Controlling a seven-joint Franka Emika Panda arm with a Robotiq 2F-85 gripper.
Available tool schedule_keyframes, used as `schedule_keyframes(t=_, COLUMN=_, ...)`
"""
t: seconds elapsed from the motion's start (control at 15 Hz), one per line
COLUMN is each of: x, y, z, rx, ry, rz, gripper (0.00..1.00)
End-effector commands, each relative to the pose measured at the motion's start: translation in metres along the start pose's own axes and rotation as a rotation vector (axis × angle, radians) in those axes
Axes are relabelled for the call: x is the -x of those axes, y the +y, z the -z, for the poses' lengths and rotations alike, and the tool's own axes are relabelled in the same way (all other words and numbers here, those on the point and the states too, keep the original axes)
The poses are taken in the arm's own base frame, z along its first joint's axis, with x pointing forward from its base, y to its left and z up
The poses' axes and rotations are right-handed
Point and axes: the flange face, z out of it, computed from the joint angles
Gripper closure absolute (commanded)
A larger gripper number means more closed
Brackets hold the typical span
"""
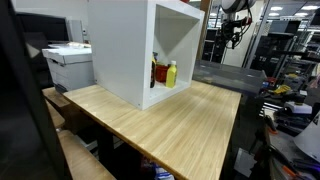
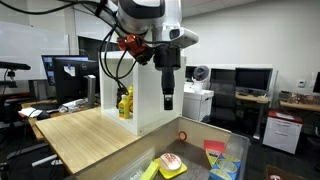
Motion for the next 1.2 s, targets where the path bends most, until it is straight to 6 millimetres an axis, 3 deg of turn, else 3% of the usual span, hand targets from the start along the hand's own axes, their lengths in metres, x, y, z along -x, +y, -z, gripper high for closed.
schedule_keyframes(t=0.0, x=-0.0005, y=0.0004, z=-0.0023, rx=0.016, ry=-0.006, rz=0.056, gripper=0.0)
schedule_keyframes(t=1.13, x=-0.0068, y=-0.0022, z=0.0047, rx=0.014, ry=0.032, rz=0.332, gripper=0.0)
